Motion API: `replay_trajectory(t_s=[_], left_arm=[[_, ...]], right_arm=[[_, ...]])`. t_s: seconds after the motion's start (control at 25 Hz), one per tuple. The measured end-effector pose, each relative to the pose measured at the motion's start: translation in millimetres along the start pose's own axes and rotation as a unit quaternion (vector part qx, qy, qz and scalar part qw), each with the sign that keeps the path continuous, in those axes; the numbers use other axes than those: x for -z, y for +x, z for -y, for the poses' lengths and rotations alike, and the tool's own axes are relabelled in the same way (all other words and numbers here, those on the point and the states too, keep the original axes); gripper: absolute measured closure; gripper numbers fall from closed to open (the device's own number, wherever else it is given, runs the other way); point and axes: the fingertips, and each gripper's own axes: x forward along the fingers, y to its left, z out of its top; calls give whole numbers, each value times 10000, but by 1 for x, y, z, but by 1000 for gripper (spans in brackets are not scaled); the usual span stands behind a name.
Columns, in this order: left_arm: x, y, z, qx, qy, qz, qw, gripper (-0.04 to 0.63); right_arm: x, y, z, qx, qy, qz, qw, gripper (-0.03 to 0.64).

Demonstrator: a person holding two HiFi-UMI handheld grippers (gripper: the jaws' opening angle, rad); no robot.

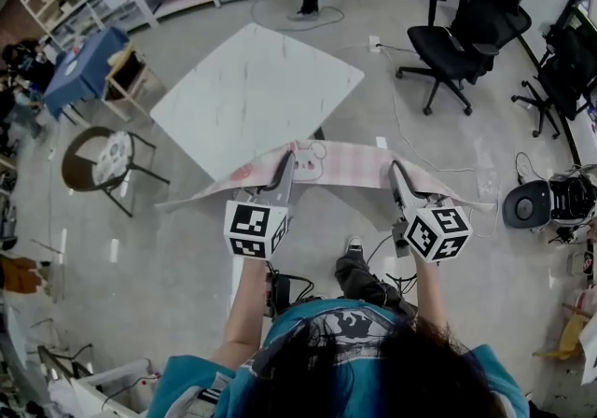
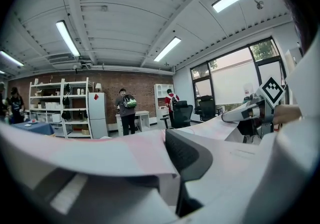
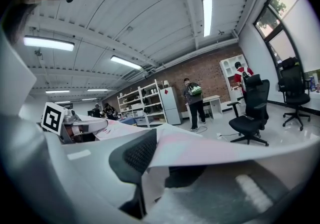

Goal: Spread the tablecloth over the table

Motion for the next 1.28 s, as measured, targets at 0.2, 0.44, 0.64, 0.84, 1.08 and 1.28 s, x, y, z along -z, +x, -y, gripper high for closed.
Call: replay_trajectory(t_s=[0.2,0.44,0.64,0.84,1.08,1.28], left_arm=[[-27,52,-24,-381,42,154,9991,535],[-49,99,-52,-857,20,236,9960,535],[-56,119,-63,-1225,50,191,9923,534],[-60,116,-75,-1553,19,111,9878,532],[-79,93,-100,-2022,219,122,9790,531],[-102,88,-122,-2240,499,163,9732,531]], right_arm=[[-39,57,35,-426,-106,67,9990,571],[-79,121,64,-924,-328,126,9951,572],[-96,156,77,-1330,-538,133,9896,572],[-104,181,71,-1703,-602,107,9835,574],[-124,204,39,-2304,-752,208,9700,574],[-147,228,19,-2574,-909,363,9613,574]])
